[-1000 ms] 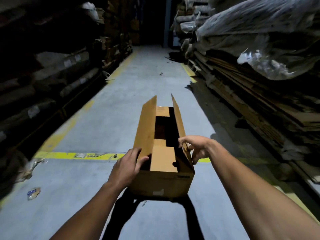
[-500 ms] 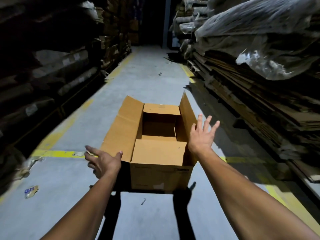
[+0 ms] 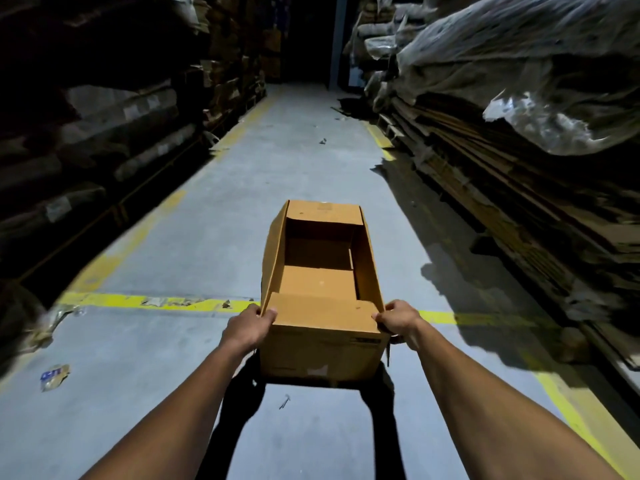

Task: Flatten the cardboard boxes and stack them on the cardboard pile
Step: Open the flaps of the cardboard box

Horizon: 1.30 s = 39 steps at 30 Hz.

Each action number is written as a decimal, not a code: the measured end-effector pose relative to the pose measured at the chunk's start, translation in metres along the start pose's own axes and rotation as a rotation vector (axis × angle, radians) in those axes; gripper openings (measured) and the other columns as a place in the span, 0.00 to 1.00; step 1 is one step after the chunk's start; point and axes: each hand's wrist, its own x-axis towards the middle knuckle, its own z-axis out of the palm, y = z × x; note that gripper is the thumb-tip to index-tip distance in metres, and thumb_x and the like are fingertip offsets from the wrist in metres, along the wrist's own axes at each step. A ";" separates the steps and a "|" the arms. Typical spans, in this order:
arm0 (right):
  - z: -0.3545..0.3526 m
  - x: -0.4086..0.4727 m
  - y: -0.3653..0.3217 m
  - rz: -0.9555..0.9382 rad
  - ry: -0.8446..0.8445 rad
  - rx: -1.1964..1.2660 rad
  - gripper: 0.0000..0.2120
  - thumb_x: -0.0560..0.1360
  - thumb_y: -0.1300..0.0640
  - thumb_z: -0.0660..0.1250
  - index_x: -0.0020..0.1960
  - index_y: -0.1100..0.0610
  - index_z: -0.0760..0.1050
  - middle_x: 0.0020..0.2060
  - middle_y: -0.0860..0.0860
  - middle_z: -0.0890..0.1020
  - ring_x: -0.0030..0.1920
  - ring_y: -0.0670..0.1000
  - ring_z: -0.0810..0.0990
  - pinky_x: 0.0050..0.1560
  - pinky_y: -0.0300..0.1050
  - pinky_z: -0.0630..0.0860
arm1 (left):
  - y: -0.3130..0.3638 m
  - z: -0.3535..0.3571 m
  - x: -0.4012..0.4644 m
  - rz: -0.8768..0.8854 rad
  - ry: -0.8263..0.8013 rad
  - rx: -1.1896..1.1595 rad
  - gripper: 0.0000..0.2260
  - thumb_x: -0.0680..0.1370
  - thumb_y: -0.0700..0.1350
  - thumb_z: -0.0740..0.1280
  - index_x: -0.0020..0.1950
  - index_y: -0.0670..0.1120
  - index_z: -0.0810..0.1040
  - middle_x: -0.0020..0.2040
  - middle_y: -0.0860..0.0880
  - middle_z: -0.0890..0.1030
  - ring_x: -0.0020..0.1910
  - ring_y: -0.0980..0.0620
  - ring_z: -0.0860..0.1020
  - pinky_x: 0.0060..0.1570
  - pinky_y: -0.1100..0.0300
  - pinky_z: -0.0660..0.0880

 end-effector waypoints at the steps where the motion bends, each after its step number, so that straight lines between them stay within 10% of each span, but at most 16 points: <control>1: 0.000 0.000 0.000 -0.005 0.008 -0.003 0.08 0.80 0.58 0.70 0.58 0.57 0.75 0.49 0.57 0.84 0.46 0.54 0.83 0.51 0.56 0.85 | 0.001 -0.002 0.001 -0.002 -0.007 -0.002 0.25 0.81 0.64 0.62 0.72 0.50 0.73 0.66 0.43 0.80 0.60 0.40 0.81 0.59 0.44 0.80; 5: -0.011 -0.004 -0.010 0.006 -0.044 -0.118 0.11 0.77 0.64 0.61 0.58 0.58 0.75 0.52 0.60 0.83 0.47 0.57 0.87 0.42 0.54 0.87 | -0.003 -0.017 0.005 -0.004 -0.092 0.012 0.16 0.78 0.59 0.67 0.56 0.47 0.77 0.47 0.44 0.86 0.42 0.46 0.87 0.36 0.57 0.73; 9: -0.030 -0.022 -0.036 0.090 -0.212 -0.432 0.06 0.80 0.62 0.63 0.51 0.62 0.78 0.54 0.57 0.84 0.49 0.56 0.85 0.54 0.50 0.84 | -0.007 -0.024 0.002 -0.035 0.008 0.232 0.37 0.70 0.75 0.63 0.67 0.49 0.74 0.64 0.45 0.82 0.60 0.42 0.81 0.55 0.48 0.78; 14: -0.005 -0.023 -0.044 -0.036 0.153 -0.532 0.25 0.78 0.58 0.68 0.73 0.54 0.66 0.67 0.58 0.76 0.67 0.60 0.76 0.60 0.54 0.76 | 0.023 -0.020 -0.016 0.179 0.161 0.353 0.32 0.82 0.51 0.63 0.83 0.55 0.51 0.74 0.44 0.72 0.70 0.38 0.73 0.61 0.43 0.76; 19: -0.004 -0.044 -0.060 -0.078 -0.105 -0.847 0.27 0.82 0.62 0.63 0.80 0.56 0.62 0.72 0.60 0.72 0.71 0.62 0.73 0.65 0.52 0.75 | 0.043 -0.012 -0.030 0.140 0.029 0.582 0.35 0.79 0.38 0.64 0.83 0.49 0.53 0.71 0.41 0.74 0.70 0.36 0.72 0.60 0.45 0.75; 23: -0.015 -0.062 -0.084 -0.040 -0.222 -1.114 0.10 0.83 0.59 0.63 0.62 0.58 0.79 0.43 0.55 0.75 0.54 0.56 0.76 0.54 0.41 0.72 | 0.058 -0.022 -0.033 0.080 -0.187 0.784 0.22 0.80 0.39 0.64 0.74 0.42 0.71 0.68 0.43 0.77 0.63 0.42 0.78 0.60 0.51 0.79; 25: -0.012 -0.056 -0.082 0.030 -0.213 -1.110 0.10 0.83 0.58 0.62 0.59 0.61 0.78 0.49 0.57 0.78 0.56 0.58 0.76 0.61 0.44 0.74 | 0.057 -0.024 -0.030 0.075 -0.189 0.807 0.19 0.79 0.42 0.64 0.71 0.44 0.74 0.68 0.44 0.77 0.61 0.43 0.78 0.56 0.52 0.79; 30: -0.012 -0.058 -0.090 -0.158 -0.151 -0.901 0.22 0.84 0.55 0.57 0.76 0.61 0.68 0.76 0.58 0.69 0.74 0.60 0.72 0.74 0.56 0.71 | 0.044 -0.019 -0.021 0.277 0.015 0.493 0.18 0.84 0.58 0.57 0.68 0.53 0.78 0.76 0.46 0.71 0.72 0.41 0.69 0.70 0.42 0.70; 35: -0.044 -0.067 -0.113 -0.095 -0.362 -0.636 0.13 0.77 0.52 0.61 0.45 0.57 0.81 0.45 0.56 0.81 0.43 0.55 0.79 0.46 0.48 0.79 | 0.065 -0.051 -0.027 0.245 -0.030 0.157 0.32 0.84 0.68 0.49 0.51 0.45 0.82 0.59 0.42 0.83 0.57 0.39 0.80 0.55 0.51 0.74; 39: -0.051 -0.073 -0.124 -0.006 -0.619 -0.786 0.13 0.79 0.53 0.68 0.58 0.59 0.84 0.49 0.53 0.87 0.53 0.55 0.84 0.55 0.53 0.82 | 0.074 -0.079 -0.040 0.033 -0.537 -0.203 0.37 0.77 0.76 0.57 0.52 0.43 0.85 0.46 0.44 0.85 0.43 0.45 0.84 0.49 0.53 0.76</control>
